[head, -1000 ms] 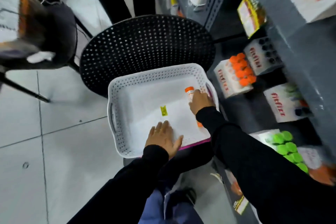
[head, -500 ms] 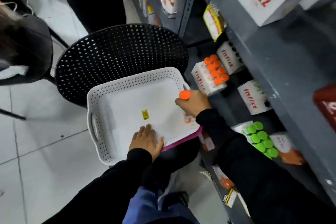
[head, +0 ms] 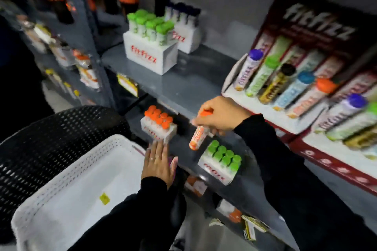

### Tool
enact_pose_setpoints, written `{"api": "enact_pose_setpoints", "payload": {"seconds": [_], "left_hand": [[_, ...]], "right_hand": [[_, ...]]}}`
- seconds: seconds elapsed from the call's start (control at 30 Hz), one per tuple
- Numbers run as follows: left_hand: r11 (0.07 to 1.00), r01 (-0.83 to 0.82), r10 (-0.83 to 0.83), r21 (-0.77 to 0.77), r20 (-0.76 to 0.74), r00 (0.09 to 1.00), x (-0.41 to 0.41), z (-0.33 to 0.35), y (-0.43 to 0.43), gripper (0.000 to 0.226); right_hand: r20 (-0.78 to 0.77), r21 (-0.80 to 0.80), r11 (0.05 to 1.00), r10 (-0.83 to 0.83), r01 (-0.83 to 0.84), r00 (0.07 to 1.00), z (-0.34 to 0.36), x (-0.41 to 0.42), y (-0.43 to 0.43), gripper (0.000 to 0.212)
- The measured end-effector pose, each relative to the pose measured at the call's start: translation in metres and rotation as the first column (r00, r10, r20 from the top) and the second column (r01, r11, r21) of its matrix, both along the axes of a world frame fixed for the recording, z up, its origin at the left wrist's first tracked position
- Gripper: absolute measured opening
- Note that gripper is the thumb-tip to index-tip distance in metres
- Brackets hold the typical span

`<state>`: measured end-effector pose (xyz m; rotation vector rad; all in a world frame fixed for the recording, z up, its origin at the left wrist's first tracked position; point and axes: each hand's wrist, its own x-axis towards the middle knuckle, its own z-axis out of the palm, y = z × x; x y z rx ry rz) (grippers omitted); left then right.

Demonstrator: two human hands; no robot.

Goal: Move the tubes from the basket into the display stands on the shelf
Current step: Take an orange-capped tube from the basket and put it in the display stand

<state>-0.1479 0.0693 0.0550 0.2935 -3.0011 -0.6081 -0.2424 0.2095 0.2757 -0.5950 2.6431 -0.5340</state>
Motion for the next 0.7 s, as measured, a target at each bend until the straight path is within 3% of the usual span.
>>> {"api": "enact_pose_setpoints", "payload": {"seconds": [0.1,0.2,0.4,0.57,0.7], "left_hand": [[0.996,0.080,-0.086,-0.037,-0.187,0.978,-0.039,0.037,0.024,0.065],[0.974,0.204,-0.222,-0.096,-0.251,0.942,-0.067,0.063,0.050,0.065],[0.892,0.400,-0.437,-0.210,-0.182,0.881,-0.090,0.084,0.100,0.066],[0.881,0.417,-0.442,-0.226,-0.076,0.894,-0.089,0.079,0.113,0.088],[0.884,0.406,-0.436,-0.230,-0.099,0.894,-0.091,0.075,0.113,0.089]], "right_hand": [[-0.106,0.005,0.996,-0.092,0.093,0.990,0.026,0.000,0.031,0.023],[-0.246,0.025,0.988,-0.141,0.152,0.959,0.047,0.004,0.061,0.023],[-0.293,-0.039,0.952,-0.301,0.303,0.908,0.066,0.011,0.105,0.031],[-0.253,-0.076,0.903,-0.428,0.423,0.868,0.070,0.020,0.137,0.029],[-0.307,-0.031,0.856,-0.499,0.515,0.810,0.074,0.031,0.163,0.030]]}}
